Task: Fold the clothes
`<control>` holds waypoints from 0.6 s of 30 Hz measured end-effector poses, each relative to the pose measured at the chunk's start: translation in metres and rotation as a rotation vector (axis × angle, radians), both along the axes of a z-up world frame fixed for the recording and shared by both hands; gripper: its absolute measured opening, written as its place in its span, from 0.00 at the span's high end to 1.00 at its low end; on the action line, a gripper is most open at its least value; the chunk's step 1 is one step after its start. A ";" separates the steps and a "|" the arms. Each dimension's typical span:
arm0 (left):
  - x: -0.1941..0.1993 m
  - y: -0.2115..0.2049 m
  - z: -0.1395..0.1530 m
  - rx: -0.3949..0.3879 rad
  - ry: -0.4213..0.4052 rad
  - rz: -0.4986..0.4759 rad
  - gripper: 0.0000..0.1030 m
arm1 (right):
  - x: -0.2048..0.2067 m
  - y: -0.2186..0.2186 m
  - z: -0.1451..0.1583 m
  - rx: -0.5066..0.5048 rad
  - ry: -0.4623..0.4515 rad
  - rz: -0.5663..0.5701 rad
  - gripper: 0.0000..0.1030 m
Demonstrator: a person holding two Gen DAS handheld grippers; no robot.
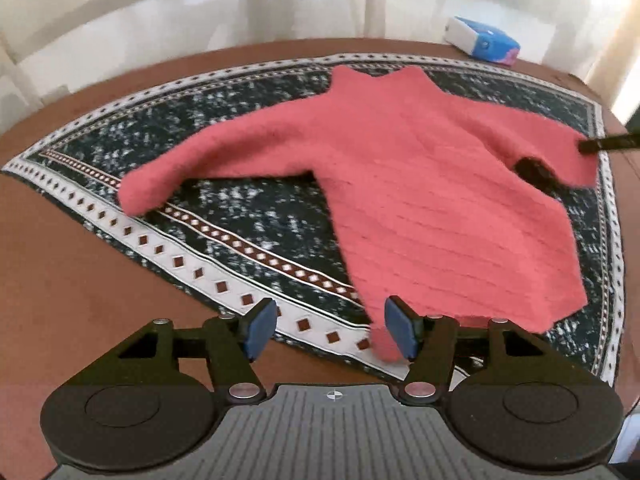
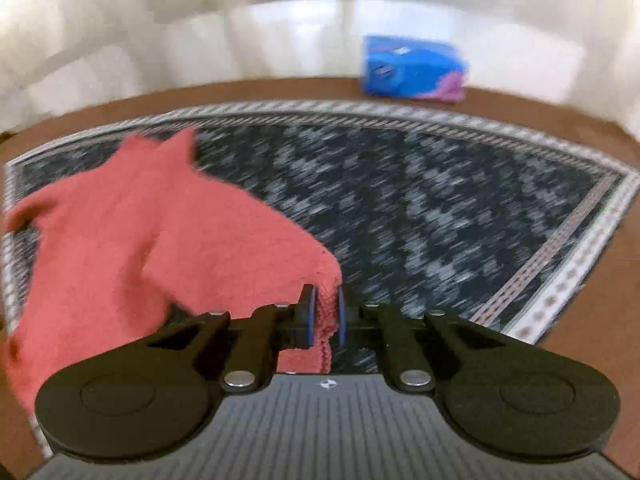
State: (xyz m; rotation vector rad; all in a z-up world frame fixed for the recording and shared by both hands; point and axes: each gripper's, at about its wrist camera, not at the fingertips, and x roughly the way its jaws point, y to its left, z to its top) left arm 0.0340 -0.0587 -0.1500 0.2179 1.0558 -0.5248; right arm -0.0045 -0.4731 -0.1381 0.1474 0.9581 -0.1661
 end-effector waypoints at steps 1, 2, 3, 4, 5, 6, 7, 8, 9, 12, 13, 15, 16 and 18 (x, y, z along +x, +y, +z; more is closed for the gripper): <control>-0.001 -0.001 0.000 0.007 -0.001 -0.008 0.28 | 0.005 -0.005 -0.003 -0.009 0.003 -0.020 0.88; -0.003 -0.002 -0.001 0.016 0.001 -0.016 0.28 | 0.010 -0.009 -0.008 -0.013 0.012 -0.037 0.88; -0.004 -0.003 -0.003 0.024 0.005 -0.024 0.28 | 0.014 -0.010 -0.015 -0.013 0.029 -0.046 0.88; -0.007 -0.002 -0.003 0.035 0.001 -0.034 0.28 | 0.017 -0.010 -0.023 -0.013 0.045 -0.051 0.87; -0.009 -0.002 -0.004 0.046 -0.003 -0.044 0.28 | 0.020 -0.011 -0.030 -0.012 0.062 -0.056 0.84; -0.012 -0.002 -0.004 0.057 -0.007 -0.054 0.28 | 0.021 -0.010 -0.032 -0.020 0.059 -0.064 0.83; -0.015 -0.002 -0.005 0.069 -0.012 -0.064 0.28 | 0.019 -0.007 -0.028 -0.032 0.049 -0.072 0.71; -0.019 -0.001 -0.005 0.077 -0.017 -0.076 0.28 | 0.015 -0.004 -0.021 -0.043 0.038 -0.070 0.56; -0.022 0.000 -0.004 0.083 -0.021 -0.090 0.28 | 0.008 0.001 -0.013 -0.054 0.018 -0.062 0.51; -0.033 -0.006 -0.006 0.096 -0.030 -0.145 0.28 | -0.027 0.025 0.010 -0.020 -0.023 0.037 0.50; -0.037 -0.010 -0.006 0.104 -0.038 -0.167 0.28 | -0.040 0.036 0.013 0.016 -0.023 0.081 0.50; -0.042 -0.020 -0.007 0.128 -0.071 -0.204 0.28 | -0.064 0.058 0.011 0.086 0.000 0.156 0.50; -0.044 -0.025 -0.008 0.139 -0.087 -0.218 0.28 | -0.073 0.070 0.007 0.115 0.019 0.187 0.50; -0.045 -0.034 -0.012 0.152 -0.099 -0.242 0.28 | -0.089 0.093 -0.005 0.157 0.062 0.239 0.50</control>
